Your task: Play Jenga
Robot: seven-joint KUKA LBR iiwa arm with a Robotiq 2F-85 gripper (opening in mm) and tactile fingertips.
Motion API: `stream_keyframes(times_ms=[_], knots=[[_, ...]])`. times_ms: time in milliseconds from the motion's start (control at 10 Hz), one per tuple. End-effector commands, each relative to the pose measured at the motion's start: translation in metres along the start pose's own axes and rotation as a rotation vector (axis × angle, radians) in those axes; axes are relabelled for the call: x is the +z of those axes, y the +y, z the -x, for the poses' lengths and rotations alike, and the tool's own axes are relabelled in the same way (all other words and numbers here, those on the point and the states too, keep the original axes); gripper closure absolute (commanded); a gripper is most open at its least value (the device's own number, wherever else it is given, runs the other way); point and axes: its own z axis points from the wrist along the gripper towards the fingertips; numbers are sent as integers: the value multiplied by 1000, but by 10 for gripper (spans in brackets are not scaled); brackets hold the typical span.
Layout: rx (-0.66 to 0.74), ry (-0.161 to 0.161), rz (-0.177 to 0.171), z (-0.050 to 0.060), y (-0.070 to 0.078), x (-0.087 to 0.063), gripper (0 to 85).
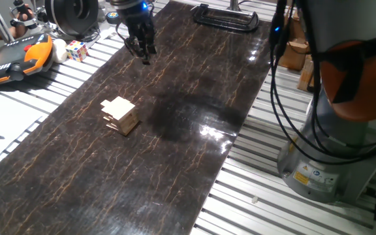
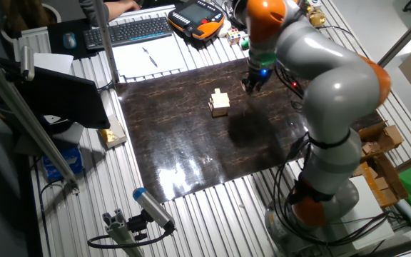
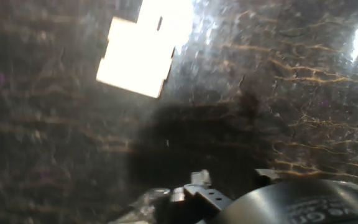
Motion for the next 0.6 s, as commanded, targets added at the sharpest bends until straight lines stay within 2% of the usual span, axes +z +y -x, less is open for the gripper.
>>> stream_keyframes(times_ms=[0,500], knots=[[-182,62,-45,0,0,0,840],[-163,52,-47,0,0,0,840]])
